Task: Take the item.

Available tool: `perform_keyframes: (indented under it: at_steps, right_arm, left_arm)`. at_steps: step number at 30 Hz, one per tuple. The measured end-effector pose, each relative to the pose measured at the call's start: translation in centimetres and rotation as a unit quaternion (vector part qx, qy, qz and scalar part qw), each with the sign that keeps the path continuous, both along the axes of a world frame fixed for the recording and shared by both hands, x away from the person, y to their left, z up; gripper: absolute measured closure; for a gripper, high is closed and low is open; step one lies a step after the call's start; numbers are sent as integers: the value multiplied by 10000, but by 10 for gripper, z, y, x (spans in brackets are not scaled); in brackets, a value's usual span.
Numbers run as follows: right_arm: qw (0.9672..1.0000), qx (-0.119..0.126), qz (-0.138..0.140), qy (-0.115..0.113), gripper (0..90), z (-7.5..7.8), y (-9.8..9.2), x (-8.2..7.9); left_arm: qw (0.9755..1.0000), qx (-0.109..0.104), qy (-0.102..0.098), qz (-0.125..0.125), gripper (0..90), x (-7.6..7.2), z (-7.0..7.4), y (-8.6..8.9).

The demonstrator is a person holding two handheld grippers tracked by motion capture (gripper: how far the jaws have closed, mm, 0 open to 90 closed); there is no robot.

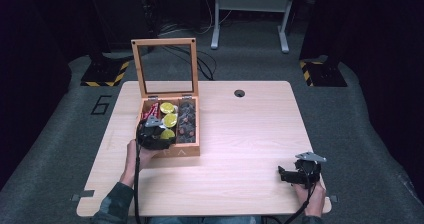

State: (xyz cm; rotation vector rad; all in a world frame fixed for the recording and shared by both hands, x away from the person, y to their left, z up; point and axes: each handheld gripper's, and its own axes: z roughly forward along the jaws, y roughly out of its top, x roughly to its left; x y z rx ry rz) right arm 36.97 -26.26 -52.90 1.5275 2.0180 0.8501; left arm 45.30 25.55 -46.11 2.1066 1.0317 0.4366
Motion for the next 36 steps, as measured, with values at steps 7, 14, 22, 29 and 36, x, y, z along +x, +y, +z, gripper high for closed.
perform_keyframes:
  at_steps: [7,14,22,29,36]
  right_arm:
    - [10000,2,1,1,20,0,0,0]
    - [10000,1,0,0,19,0,0,0]
    - [10000,0,1,0,20,0,0,0]
    - [10000,1,-2,0,20,0,0,0]
    - [10000,1,-2,1,19,0,0,0]
  left_arm:
    - [9999,-118,-86,67,386,-1,1,2]
    - [9996,-196,-175,78,387,-3,6,5]
    - [9994,-219,-273,75,388,-7,10,6]
    - [9991,-221,-343,74,389,-10,15,7]
    - [9986,-267,-438,90,389,-12,21,8]
